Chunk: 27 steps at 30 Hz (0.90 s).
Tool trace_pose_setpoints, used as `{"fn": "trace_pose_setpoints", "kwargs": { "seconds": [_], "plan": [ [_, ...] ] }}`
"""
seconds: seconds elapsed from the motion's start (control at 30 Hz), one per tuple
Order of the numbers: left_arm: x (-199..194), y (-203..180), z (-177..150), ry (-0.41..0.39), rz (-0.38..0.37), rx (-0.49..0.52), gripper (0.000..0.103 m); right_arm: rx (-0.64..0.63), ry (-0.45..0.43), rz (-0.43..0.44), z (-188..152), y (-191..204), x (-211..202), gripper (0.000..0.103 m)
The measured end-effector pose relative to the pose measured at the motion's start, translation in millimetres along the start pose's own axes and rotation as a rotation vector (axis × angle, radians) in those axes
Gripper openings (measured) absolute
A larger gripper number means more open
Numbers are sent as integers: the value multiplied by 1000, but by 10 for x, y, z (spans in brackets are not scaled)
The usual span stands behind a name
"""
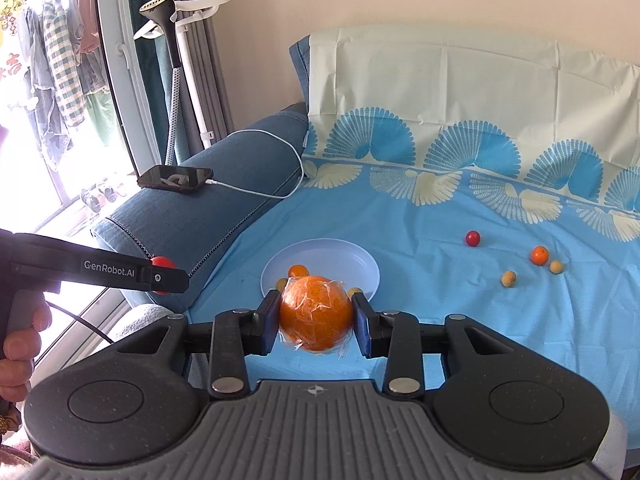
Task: Organize fruits
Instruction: 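Carry the red tomato and wrapped mandarin over the blue plate with both grippers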
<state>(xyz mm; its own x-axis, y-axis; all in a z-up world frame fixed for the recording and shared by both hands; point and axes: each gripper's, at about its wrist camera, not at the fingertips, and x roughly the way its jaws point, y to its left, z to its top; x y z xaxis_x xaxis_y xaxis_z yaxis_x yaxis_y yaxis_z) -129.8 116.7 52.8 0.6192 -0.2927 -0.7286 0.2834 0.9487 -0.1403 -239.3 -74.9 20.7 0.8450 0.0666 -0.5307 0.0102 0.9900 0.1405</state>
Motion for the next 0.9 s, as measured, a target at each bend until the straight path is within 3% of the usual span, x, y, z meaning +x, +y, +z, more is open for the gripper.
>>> {"fn": "trace_pose_setpoints", "kwargs": {
  "seconds": [0.43, 0.9],
  "plan": [
    [356, 184, 225, 37, 32, -31, 36, -23, 54, -33, 97, 2, 363, 39],
    [1579, 187, 581, 181, 67, 10, 36, 25, 218, -48, 149, -184, 1545, 39]
  ]
}}
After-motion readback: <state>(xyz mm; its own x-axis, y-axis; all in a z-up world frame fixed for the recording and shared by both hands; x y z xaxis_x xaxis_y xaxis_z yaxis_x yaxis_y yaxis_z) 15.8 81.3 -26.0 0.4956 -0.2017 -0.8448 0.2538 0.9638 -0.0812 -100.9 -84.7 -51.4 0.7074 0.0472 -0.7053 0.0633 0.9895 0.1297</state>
